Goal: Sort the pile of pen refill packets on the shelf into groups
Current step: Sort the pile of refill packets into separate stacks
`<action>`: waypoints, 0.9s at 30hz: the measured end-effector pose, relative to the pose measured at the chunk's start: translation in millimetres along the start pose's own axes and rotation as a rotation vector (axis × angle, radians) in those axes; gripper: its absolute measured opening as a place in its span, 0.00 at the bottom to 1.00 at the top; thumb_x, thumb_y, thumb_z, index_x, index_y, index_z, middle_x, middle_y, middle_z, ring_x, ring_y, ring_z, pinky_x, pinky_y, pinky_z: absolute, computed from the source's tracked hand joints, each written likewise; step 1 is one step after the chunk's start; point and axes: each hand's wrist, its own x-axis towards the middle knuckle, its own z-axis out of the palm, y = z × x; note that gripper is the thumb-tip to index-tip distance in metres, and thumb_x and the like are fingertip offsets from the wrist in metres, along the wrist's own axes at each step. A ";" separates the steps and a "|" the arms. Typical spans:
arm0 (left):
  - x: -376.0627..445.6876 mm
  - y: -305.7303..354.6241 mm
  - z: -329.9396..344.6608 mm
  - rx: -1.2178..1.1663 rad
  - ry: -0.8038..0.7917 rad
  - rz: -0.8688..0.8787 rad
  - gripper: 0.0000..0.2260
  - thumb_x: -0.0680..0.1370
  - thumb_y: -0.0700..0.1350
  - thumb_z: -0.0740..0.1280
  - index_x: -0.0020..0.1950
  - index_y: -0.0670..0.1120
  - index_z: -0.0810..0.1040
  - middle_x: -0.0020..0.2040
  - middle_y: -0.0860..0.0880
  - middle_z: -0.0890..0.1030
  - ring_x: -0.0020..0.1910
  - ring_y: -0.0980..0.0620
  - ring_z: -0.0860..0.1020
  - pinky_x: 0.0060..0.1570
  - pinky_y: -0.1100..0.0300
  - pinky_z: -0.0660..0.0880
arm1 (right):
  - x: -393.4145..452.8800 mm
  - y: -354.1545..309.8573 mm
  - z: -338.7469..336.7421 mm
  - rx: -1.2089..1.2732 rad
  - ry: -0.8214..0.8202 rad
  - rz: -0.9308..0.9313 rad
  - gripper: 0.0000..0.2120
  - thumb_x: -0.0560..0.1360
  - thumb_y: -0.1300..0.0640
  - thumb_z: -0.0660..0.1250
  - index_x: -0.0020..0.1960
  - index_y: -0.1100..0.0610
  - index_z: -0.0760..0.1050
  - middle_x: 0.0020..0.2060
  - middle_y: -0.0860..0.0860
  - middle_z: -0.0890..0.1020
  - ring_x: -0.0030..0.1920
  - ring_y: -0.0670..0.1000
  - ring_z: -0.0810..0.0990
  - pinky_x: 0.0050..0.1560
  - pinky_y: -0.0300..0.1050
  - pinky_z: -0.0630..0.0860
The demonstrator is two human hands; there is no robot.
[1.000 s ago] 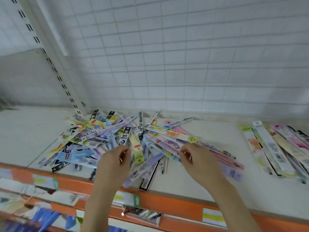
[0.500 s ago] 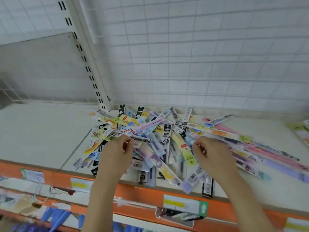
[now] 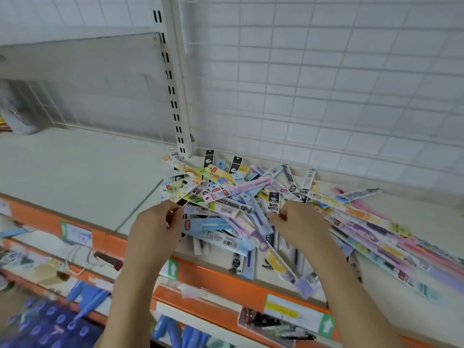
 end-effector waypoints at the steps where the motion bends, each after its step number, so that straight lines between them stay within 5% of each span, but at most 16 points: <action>1: -1.9 1.3 -1.7 0.010 0.000 -0.011 0.06 0.78 0.41 0.64 0.45 0.44 0.80 0.32 0.47 0.78 0.26 0.56 0.70 0.28 0.62 0.66 | 2.8 -1.6 -0.5 0.003 -0.018 -0.005 0.19 0.78 0.47 0.60 0.32 0.56 0.67 0.25 0.50 0.70 0.27 0.51 0.70 0.30 0.41 0.68; 7: -10.2 11.1 -0.9 0.053 -0.011 -0.052 0.06 0.78 0.42 0.64 0.45 0.44 0.80 0.32 0.48 0.78 0.27 0.53 0.72 0.30 0.60 0.68 | 11.9 -2.3 -19.0 0.114 0.072 -0.021 0.10 0.78 0.54 0.59 0.45 0.58 0.73 0.38 0.53 0.80 0.39 0.55 0.78 0.34 0.43 0.70; 19: 13.4 61.3 29.3 0.106 -0.055 0.163 0.07 0.78 0.43 0.63 0.45 0.42 0.79 0.38 0.48 0.79 0.35 0.48 0.74 0.36 0.57 0.71 | -6.4 36.6 -48.6 0.395 0.301 -0.116 0.07 0.79 0.54 0.60 0.44 0.56 0.69 0.29 0.50 0.76 0.32 0.53 0.75 0.37 0.49 0.73; 27: 85.9 92.9 75.1 0.362 -0.441 0.160 0.13 0.79 0.52 0.60 0.57 0.45 0.75 0.53 0.46 0.79 0.51 0.45 0.78 0.47 0.54 0.74 | -6.4 35.0 -40.9 0.313 0.307 -0.064 0.05 0.79 0.55 0.60 0.47 0.55 0.70 0.32 0.47 0.76 0.30 0.48 0.72 0.34 0.45 0.67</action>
